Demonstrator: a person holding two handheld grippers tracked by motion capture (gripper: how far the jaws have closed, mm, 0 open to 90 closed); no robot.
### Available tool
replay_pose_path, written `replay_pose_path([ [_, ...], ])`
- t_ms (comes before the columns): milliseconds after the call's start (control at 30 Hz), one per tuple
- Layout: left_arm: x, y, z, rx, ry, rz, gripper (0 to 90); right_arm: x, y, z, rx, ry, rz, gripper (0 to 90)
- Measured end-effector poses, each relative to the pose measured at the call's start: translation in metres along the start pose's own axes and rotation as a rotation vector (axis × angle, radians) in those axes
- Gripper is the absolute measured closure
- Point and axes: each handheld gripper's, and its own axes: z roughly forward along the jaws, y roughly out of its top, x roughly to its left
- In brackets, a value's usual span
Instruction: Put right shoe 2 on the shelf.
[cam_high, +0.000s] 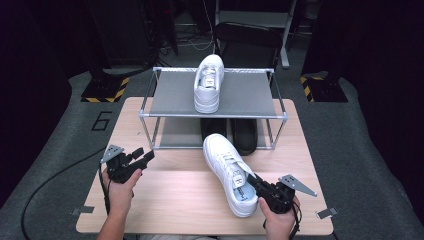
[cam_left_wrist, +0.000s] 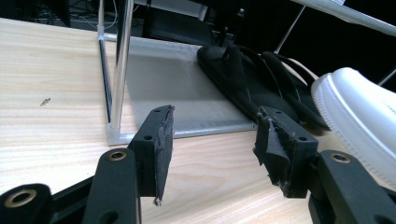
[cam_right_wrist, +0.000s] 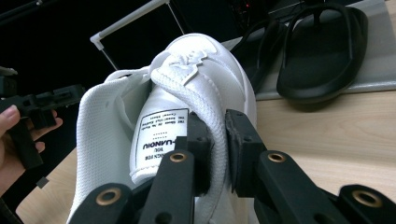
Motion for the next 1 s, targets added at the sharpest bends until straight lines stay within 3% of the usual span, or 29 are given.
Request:
replay_pose_path([
  [700,0.003,0.001,-0.003,-0.013,0.009,-0.017,46.8,-0.006,0.032,-0.036,-0.071,-0.008,0.029,80.4],
  [1000,0.004,0.001,-0.004,-0.008,0.008,-0.014,46.8,0.000,0.041,-0.041,-0.127,-0.027,-0.016,80.3],
])
